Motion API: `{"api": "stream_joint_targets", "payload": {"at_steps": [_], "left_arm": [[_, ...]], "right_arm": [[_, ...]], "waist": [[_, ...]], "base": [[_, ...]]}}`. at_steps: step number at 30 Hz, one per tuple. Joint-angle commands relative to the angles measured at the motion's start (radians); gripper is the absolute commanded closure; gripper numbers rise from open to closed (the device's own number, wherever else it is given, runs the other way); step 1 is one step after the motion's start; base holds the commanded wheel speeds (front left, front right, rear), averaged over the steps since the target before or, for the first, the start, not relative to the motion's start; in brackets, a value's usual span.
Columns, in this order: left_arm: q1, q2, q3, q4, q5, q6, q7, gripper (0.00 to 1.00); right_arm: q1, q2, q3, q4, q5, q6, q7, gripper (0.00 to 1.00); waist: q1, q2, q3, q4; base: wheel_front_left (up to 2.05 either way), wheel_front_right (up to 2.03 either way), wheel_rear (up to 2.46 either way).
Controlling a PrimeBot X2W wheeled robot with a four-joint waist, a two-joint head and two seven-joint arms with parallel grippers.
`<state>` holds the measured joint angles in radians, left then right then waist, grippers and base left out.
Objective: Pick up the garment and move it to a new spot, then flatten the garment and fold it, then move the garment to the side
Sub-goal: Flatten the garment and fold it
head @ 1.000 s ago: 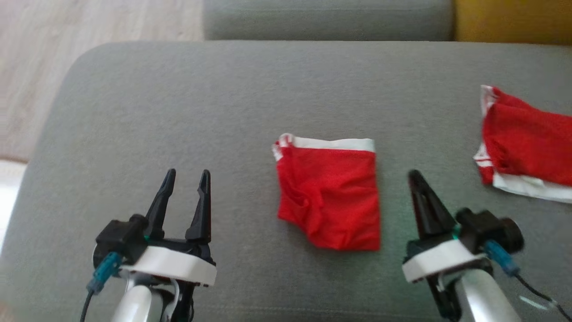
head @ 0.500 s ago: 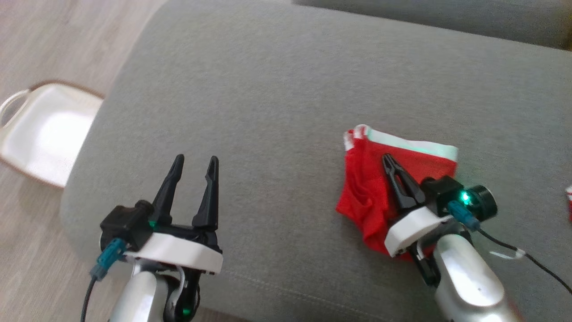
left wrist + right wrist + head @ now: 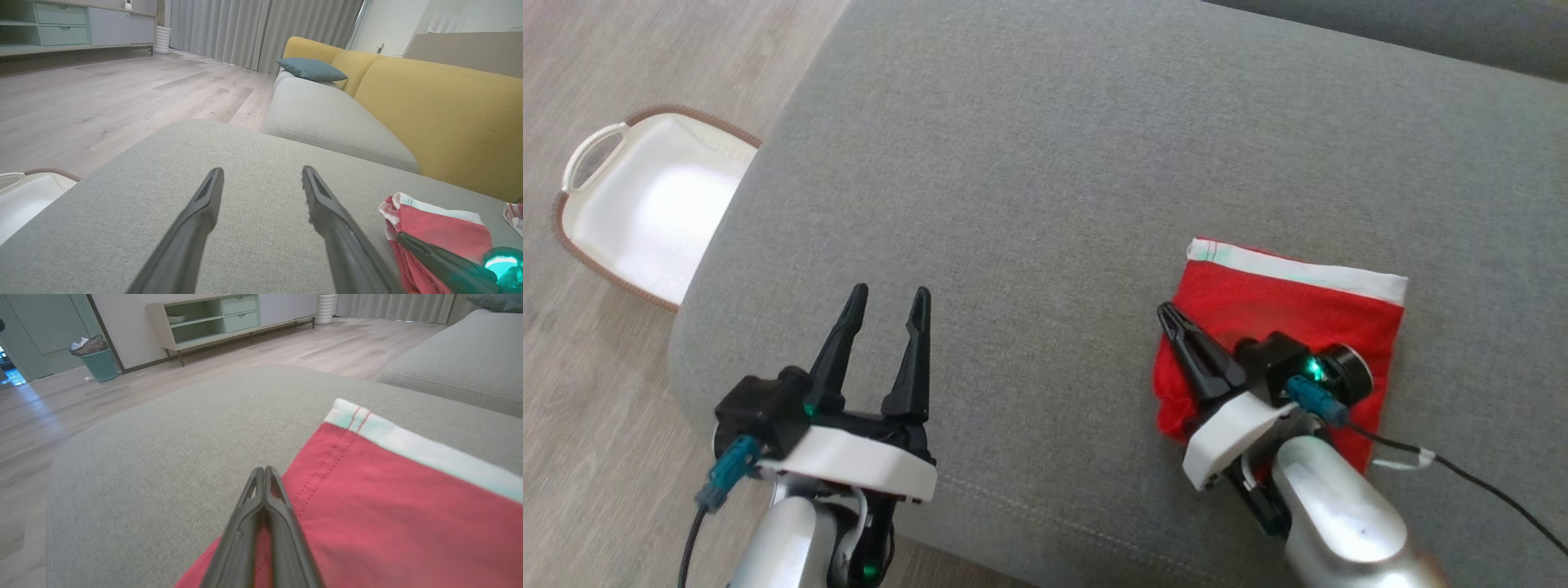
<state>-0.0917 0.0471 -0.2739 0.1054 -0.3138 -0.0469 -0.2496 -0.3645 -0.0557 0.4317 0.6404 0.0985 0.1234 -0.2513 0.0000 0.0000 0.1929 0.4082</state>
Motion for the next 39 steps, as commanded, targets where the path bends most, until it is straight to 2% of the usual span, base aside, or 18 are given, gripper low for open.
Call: {"api": "stream_joint_targets", "payload": {"at_steps": [1, 5, 9, 16, 19, 28, 39], "left_arm": [[-0.04, 0.003, 0.035, -0.026, -0.005, 0.004, -0.012, 0.0], [-0.039, 0.003, 0.037, -0.027, -0.002, 0.002, -0.012, 0.0], [-0.043, 0.003, 0.025, -0.03, -0.002, -0.003, -0.012, 0.0], [-0.054, 0.003, 0.007, -0.03, 0.001, -0.007, -0.012, 0.0], [-0.058, 0.003, 0.011, -0.031, 0.002, -0.005, -0.012, 0.0], [-0.05, 0.003, 0.044, -0.029, 0.011, -0.005, -0.012, 0.0], [-0.028, 0.003, 0.073, -0.062, 0.022, 0.005, -0.012, 0.0]], "right_arm": [[-0.049, 0.005, 0.011, -0.034, 0.007, 0.007, -0.01, 1.0], [-0.054, 0.005, -0.074, -0.049, -0.027, 0.007, -0.01, 1.0], [-0.054, 0.005, -0.147, -0.008, -0.101, 0.007, -0.01, 1.0], [-0.085, 0.005, -0.174, 0.144, -0.108, 0.007, -0.008, 1.0], [-0.106, 0.005, -0.158, 0.162, -0.087, 0.007, -0.009, 1.0], [-0.071, 0.005, -0.15, -0.022, 0.001, 0.007, -0.01, 1.0], [0.062, 0.005, -0.242, -0.207, 0.008, 0.007, -0.01, 1.0]], "waist": [[0.0, 0.0, -0.004, -0.007], [0.0, 0.0, -0.011, -0.029], [0.0, 0.0, -0.003, -0.04], [0.0, 0.0, 0.016, -0.037], [0.0, 0.0, 0.025, -0.043], [0.0, 0.0, -0.022, -0.132], [0.0, 0.0, -0.098, -0.275]], "base": [[0.0, 0.0, 0.0], [0.0, 0.0, 0.0], [0.0, 0.0, 0.0], [0.0, 0.0, 0.0], [0.0, 0.0, 0.0], [0.0, 0.0, 0.0], [0.0, 0.0, 0.0]]}}
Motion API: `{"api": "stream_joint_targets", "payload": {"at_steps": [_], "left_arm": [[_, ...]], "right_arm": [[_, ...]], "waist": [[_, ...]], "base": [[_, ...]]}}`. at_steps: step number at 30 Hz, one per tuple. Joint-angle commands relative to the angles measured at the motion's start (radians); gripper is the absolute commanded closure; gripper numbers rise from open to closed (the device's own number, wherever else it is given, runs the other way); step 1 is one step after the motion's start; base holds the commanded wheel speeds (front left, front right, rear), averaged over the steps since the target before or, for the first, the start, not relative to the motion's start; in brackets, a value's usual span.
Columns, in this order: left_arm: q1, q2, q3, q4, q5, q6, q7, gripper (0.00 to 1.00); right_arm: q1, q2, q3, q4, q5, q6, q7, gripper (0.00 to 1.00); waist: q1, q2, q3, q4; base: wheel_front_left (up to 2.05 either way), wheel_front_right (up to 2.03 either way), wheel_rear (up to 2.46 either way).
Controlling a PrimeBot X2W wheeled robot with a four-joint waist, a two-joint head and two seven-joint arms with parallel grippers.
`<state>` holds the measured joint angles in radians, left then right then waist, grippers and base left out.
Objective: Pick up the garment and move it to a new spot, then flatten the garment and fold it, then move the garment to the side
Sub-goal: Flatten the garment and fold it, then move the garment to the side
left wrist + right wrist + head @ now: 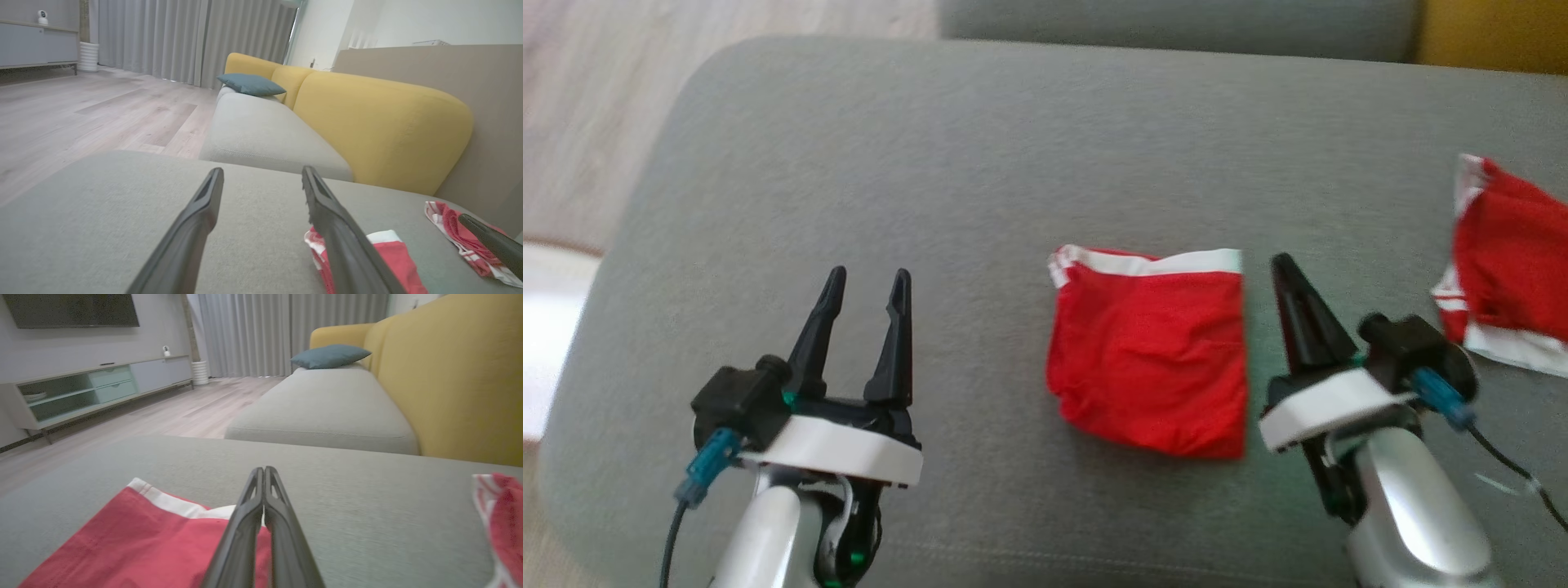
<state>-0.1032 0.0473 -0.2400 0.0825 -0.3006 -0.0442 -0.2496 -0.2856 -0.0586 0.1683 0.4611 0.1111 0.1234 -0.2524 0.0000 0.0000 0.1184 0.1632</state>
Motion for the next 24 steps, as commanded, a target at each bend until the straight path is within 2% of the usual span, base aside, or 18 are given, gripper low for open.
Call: {"api": "stream_joint_targets", "payload": {"at_steps": [1, 2, 3, 4, 12, 18, 24], "left_arm": [[-0.015, 0.003, 0.042, -0.042, 0.01, 0.003, -0.012, 0.0], [-0.014, 0.003, 0.045, -0.045, 0.011, 0.004, -0.012, 0.0], [-0.012, 0.003, 0.047, -0.049, 0.012, 0.005, -0.012, 0.0], [-0.009, 0.003, 0.049, -0.05, 0.013, 0.006, -0.012, 0.0], [0.025, 0.003, 0.057, -0.04, 0.024, 0.014, -0.012, 0.0], [0.055, 0.003, 0.079, -0.02, 0.044, 0.014, -0.012, 0.0], [0.058, 0.003, 0.087, -0.024, 0.043, 0.017, -0.012, 0.0]], "right_arm": [[-0.004, 0.008, 0.009, -0.044, -0.012, 0.007, -0.009, 1.0], [0.009, 0.008, -0.005, -0.062, -0.017, 0.007, -0.009, 0.98], [0.023, 0.008, -0.018, -0.08, -0.021, 0.007, -0.009, 0.64], [0.036, 0.008, -0.033, -0.098, -0.02, 0.007, -0.009, 0.0], [0.151, 0.008, -0.096, -0.172, -0.009, 0.007, -0.009, 0.0], [0.222, 0.008, -0.101, -0.179, 0.004, 0.007, -0.009, 0.0], [0.227, 0.008, -0.102, -0.185, 0.009, 0.007, -0.009, 0.0]], "waist": [[0.0, 0.0, -0.028, -0.043], [0.0, 0.0, -0.032, -0.056], [0.0, 0.0, -0.036, -0.069], [0.0, 0.0, -0.04, -0.08], [0.0, 0.0, -0.076, -0.15], [0.0, 0.0, -0.089, -0.179], [0.0, 0.0, -0.078, -0.181]], "base": [[0.0, 0.0, 0.0], [0.0, 0.0, 0.0], [0.0, 0.0, 0.0], [0.0, 0.0, 0.0], [0.0, 0.0, 0.0], [0.0, 0.0, 0.0], [0.0, 0.0, 0.0]]}}
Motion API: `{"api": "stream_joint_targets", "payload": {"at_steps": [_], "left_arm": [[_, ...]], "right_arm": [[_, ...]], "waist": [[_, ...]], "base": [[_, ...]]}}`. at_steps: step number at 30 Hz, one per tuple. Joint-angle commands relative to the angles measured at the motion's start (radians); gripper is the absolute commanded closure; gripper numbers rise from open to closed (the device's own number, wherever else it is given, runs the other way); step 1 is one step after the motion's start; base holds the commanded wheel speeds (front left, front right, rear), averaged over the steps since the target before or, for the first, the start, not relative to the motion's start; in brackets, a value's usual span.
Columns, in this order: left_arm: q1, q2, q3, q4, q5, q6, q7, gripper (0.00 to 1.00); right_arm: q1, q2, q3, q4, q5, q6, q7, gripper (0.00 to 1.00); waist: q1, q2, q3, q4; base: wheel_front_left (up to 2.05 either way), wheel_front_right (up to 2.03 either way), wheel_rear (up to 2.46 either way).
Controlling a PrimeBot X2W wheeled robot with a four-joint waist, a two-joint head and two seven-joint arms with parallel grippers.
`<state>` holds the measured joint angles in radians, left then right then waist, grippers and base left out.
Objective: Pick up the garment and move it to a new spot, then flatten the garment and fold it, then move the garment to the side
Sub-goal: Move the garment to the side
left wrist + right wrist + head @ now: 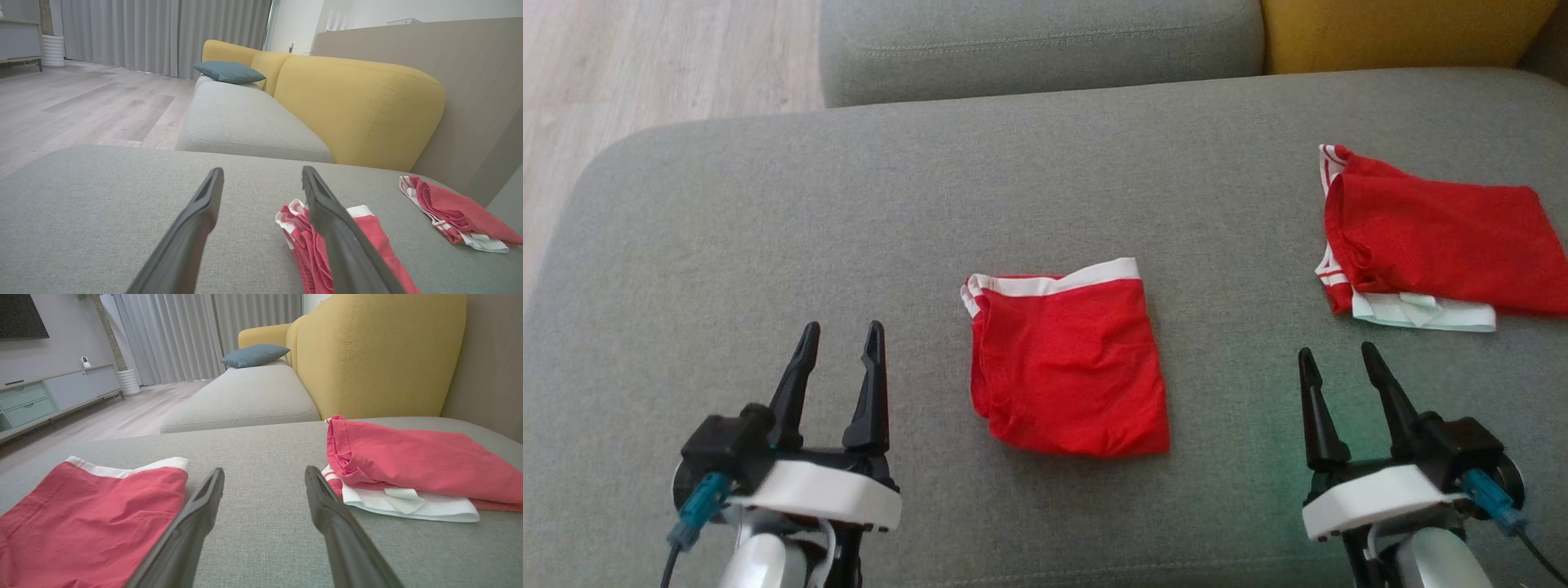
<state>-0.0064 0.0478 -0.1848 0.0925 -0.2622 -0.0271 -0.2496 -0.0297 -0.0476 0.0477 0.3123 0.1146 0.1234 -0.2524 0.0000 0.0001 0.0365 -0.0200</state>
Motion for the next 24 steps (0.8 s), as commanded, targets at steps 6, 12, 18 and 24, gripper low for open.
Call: {"api": "stream_joint_targets", "payload": {"at_steps": [6, 12, 18, 24], "left_arm": [[-0.052, 0.002, 0.018, -0.032, 0.004, -0.008, -0.012, 0.0], [-0.069, 0.002, 0.007, -0.022, 0.003, -0.018, -0.012, 0.0], [-0.092, 0.002, -0.007, -0.014, -0.004, -0.024, -0.012, 0.0], [-0.111, 0.002, -0.015, -0.006, -0.01, -0.029, -0.012, 0.0]], "right_arm": [[-0.05, -0.003, 0.044, -0.016, 0.005, 0.007, -0.009, 0.0], [-0.086, -0.003, 0.11, 0.037, 0.019, 0.007, 0.021, 0.0], [-0.152, -0.003, 0.162, 0.127, 0.121, 0.007, 0.083, 0.0], [-0.218, -0.003, 0.197, 0.225, 0.166, 0.007, 0.121, 0.0]], "waist": [[0.0, -0.0001, 0.028, 0.027], [0.0, -0.0001, 0.059, 0.063], [0.0, -0.0001, 0.106, 0.121], [0.0, -0.0001, 0.146, 0.173]], "base": [[0.0, 0.0, 0.0], [0.0, 0.0, 0.0], [0.0, 0.0, 0.0], [0.0, 0.0, 0.0]]}}
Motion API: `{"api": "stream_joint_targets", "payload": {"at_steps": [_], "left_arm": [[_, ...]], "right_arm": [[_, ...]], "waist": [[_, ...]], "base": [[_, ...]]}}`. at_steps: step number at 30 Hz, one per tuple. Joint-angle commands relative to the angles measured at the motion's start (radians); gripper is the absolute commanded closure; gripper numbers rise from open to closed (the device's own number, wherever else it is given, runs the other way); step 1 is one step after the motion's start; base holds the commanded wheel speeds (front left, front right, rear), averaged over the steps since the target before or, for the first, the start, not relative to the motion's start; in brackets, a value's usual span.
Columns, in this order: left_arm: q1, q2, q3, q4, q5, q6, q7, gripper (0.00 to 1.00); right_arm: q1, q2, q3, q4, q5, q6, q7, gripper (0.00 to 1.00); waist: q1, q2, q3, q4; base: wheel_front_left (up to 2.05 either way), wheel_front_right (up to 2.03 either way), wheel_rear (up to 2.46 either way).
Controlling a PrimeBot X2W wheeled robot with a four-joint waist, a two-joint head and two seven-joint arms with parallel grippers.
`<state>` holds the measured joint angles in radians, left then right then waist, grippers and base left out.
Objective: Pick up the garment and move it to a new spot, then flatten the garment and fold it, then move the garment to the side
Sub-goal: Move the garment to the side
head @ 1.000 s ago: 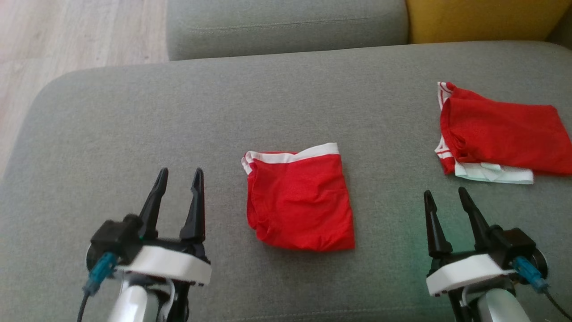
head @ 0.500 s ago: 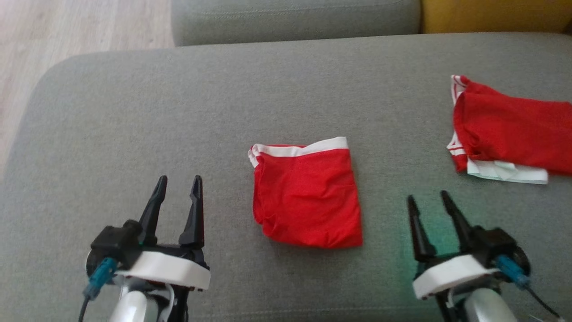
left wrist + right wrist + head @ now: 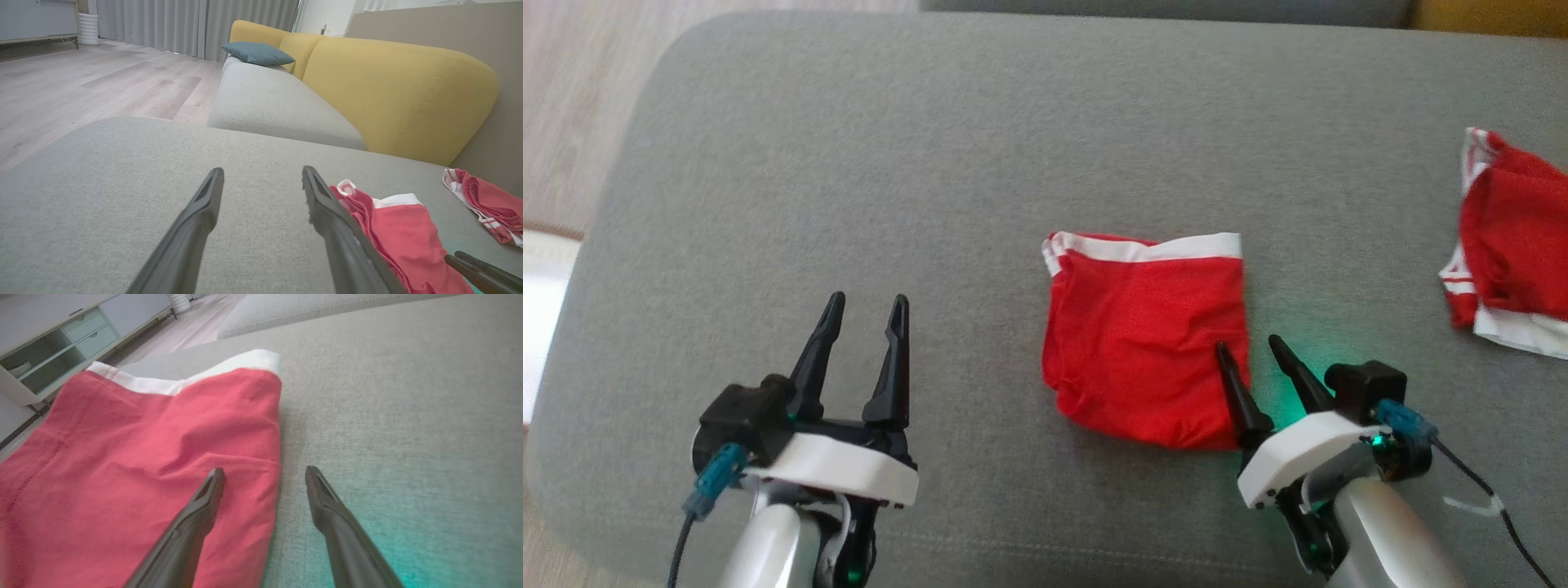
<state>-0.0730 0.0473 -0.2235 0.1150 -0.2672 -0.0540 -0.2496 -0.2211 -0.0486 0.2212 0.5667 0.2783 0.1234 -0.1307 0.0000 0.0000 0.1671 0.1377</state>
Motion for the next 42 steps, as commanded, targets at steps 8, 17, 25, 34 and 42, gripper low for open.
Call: {"api": "stream_joint_targets", "payload": {"at_steps": [8, 17, 25, 34, 42], "left_arm": [[-0.066, 0.003, 0.026, -0.029, -0.008, -0.008, -0.012, 0.0], [-0.074, 0.003, 0.038, -0.037, 0.006, -0.013, -0.012, 0.0], [-0.062, 0.003, 0.044, -0.053, 0.013, -0.013, -0.012, 0.0], [-0.075, 0.003, 0.044, -0.073, 0.024, -0.021, -0.012, 0.0], [-0.124, 0.003, 0.043, -0.078, 0.051, -0.045, -0.012, 0.0]], "right_arm": [[-0.092, -0.002, 0.061, 0.091, 0.066, 0.007, 0.041, 0.0], [-0.181, -0.002, 0.108, 0.164, -0.034, 0.007, -0.016, 1.0], [-0.234, -0.002, 0.054, 0.148, -0.248, 0.007, -0.07, 1.0], [-0.329, -0.142, 0.091, 0.078, -0.358, 0.007, -0.014, 1.0], [-0.44, -0.36, 0.046, 0.022, -0.286, 0.007, 0.058, 1.0]], "waist": [[0.0, 0.0, 0.048, 0.049], [0.0, 0.0, 0.042, -0.019], [0.0, 0.0, 0.003, -0.122], [0.0, 0.0, 0.046, -0.219], [0.0, 0.0, 0.151, -0.261]], "base": [[0.0, 0.0, 0.0], [0.0, 0.0, 0.0], [0.0, 0.0, 0.0], [0.0, 0.0, 0.0], [0.0, 0.0, 0.0]]}}
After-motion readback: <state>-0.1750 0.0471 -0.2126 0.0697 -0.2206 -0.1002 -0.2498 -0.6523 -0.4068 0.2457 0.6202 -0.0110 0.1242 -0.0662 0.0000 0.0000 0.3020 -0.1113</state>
